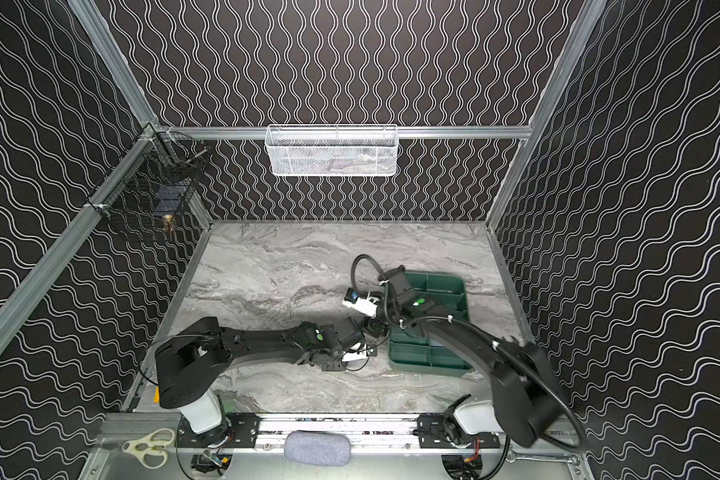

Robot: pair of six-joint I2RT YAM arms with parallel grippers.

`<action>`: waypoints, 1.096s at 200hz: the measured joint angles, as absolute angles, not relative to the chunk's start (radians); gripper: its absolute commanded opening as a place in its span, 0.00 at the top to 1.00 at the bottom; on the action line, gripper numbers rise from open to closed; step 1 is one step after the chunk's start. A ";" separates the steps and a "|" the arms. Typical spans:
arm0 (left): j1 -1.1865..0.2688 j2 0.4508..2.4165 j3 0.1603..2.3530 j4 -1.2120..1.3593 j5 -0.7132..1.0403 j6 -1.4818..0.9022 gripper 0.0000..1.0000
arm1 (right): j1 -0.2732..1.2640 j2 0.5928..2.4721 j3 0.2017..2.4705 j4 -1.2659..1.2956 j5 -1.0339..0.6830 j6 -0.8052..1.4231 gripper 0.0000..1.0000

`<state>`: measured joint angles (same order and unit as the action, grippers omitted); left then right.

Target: Roll the socks

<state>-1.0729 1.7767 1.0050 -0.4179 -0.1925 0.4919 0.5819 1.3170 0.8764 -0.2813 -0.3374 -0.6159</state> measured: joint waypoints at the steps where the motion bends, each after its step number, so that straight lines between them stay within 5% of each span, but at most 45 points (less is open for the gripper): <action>1: -1.070 1.777 1.007 -0.419 -0.187 0.491 1.00 | 0.581 1.314 0.876 -0.278 -0.336 -0.615 0.35; 60: -0.940 1.849 1.120 -0.544 0.067 0.487 1.00 | 0.546 0.947 0.823 -0.122 -0.133 -0.528 0.38; 122: -0.798 1.987 1.293 -0.740 0.357 0.502 1.00 | 0.551 0.593 0.727 -0.411 -0.247 -0.706 0.41; 163: -0.754 2.083 1.396 -0.868 0.483 0.500 1.00 | 0.671 0.655 0.664 -0.633 -0.273 -0.805 0.41; 190: -0.741 2.124 1.435 -0.945 0.554 0.497 1.00 | 0.882 0.802 0.633 -0.593 -0.208 -0.795 0.39; 219: -0.738 2.148 1.441 -1.053 0.585 0.497 1.00 | 0.930 1.028 0.660 -0.484 -0.150 -0.780 0.41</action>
<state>-0.7383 2.1479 1.4410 -1.0534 0.5846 0.4969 0.9302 1.0275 0.6601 -0.4839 -0.1497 -0.7795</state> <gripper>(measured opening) 0.220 0.595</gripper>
